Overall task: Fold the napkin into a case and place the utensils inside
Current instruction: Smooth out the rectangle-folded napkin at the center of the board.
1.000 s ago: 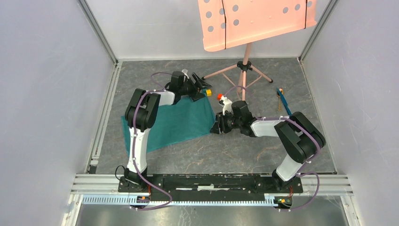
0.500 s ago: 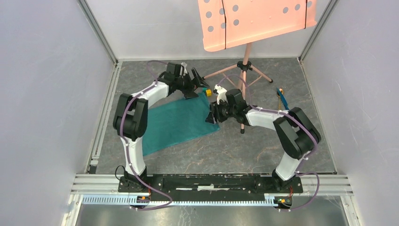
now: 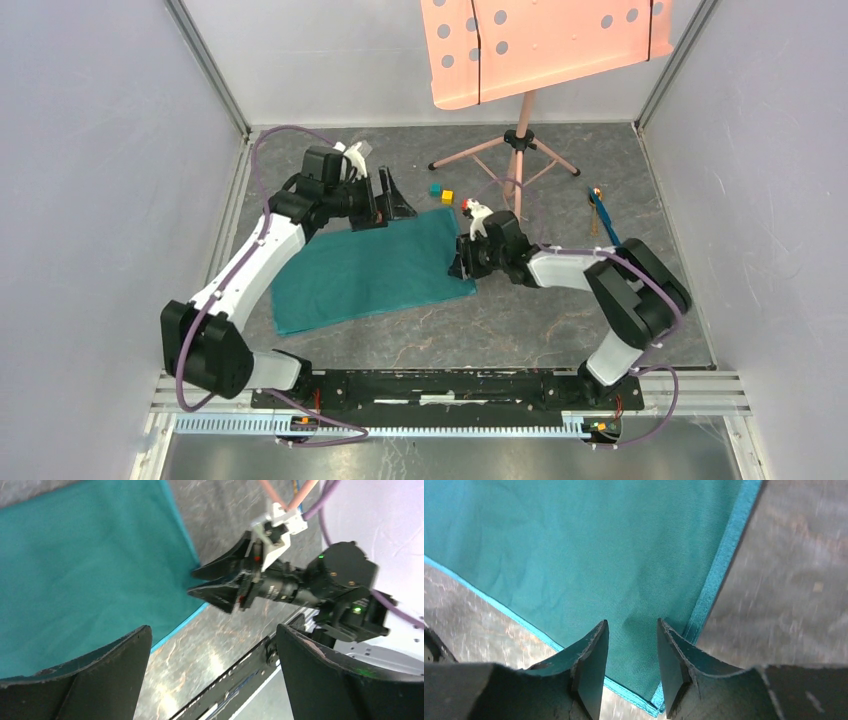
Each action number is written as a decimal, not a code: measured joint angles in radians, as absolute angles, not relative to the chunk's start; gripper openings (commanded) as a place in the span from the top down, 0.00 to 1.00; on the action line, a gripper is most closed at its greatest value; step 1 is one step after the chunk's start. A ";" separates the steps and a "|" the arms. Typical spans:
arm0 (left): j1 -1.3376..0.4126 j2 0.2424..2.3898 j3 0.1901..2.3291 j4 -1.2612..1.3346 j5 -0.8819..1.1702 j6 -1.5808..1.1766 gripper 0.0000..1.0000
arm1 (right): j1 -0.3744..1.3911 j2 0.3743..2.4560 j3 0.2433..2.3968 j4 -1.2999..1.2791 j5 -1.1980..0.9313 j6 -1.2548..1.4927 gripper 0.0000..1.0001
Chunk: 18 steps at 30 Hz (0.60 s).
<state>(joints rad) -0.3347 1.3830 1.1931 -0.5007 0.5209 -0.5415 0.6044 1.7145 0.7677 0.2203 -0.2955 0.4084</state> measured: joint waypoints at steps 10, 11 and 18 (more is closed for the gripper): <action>-0.331 1.210 1.122 -0.626 0.374 -0.443 0.00 | 0.704 1.520 0.733 -0.102 -0.085 0.338 0.28; -0.331 1.196 1.122 -0.632 0.359 -0.433 0.00 | 0.715 1.506 0.757 -0.159 -0.048 0.331 0.27; -0.330 1.115 1.115 -0.640 0.280 -0.390 0.00 | 0.724 1.532 1.105 -0.526 0.083 0.323 0.21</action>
<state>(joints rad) -0.3302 1.1152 1.1149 -0.6395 0.2802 -0.3904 0.7242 1.5318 1.1053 -0.5259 0.0830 0.3233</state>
